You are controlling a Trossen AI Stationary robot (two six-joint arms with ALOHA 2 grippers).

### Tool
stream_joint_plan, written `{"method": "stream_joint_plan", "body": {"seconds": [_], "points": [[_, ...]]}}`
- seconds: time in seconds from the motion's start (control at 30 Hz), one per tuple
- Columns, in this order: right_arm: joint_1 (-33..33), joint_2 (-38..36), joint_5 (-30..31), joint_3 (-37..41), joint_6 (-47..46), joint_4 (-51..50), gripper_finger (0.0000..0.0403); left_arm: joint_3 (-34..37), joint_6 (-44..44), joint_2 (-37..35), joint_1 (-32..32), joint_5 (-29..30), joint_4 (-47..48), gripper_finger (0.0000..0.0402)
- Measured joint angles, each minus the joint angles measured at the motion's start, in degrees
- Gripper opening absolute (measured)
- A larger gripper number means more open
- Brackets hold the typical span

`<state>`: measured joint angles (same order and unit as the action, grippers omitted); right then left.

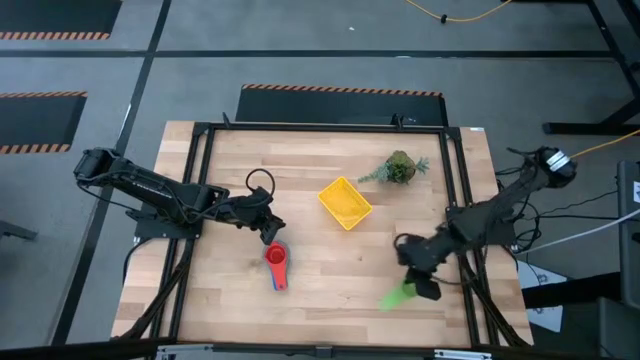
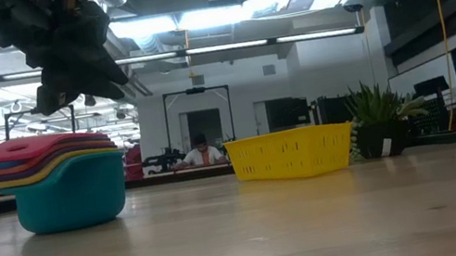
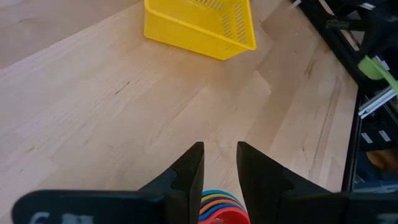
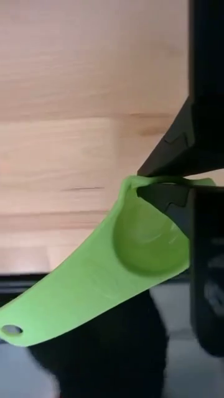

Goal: Nest measuring cups in basket
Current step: Stack the green measuring cup on top of the red measuring cup

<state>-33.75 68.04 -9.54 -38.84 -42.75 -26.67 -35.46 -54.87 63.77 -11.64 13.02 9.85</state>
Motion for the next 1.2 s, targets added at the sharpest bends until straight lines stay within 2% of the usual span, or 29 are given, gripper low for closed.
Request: {"method": "stream_joint_plan", "body": {"seconds": [0.13,0.33,0.63,0.77,0.93,1.0,1.2], "points": [[5.12,7.63,-3.24,-8.34,18.47,-4.51,0.0019,0.00,0.00,0.00,0.00,0.00,-0.01,0.0089],[10.96,19.85,-3.62,-20.49,41.49,-13.52,0.0020,0.00,0.02,0.00,0.00,0.02,-0.02,0.0089],[16.09,36.73,-3.58,-37.38,68.85,-16.10,0.0020,0.00,0.02,0.00,0.00,0.04,0.00,0.0089],[17.53,41.53,-2.38,-42.54,77.70,-16.16,0.0021,0.00,0.51,0.00,-0.01,0.05,0.00,0.0089],[19.04,45.96,7.17,-46.41,83.69,-15.26,0.0021,0.00,1.51,0.00,-0.01,0.09,0.02,0.0089],[19.75,47.13,9.25,-46.72,86.11,-13.81,0.0021,0.00,1.53,0.00,-0.02,0.09,0.02,0.0089],[21.33,48.77,9.46,-46.72,92.57,-9.31,0.0021,0.00,1.51,0.00,-0.02,0.09,0.05,0.0089]]}}
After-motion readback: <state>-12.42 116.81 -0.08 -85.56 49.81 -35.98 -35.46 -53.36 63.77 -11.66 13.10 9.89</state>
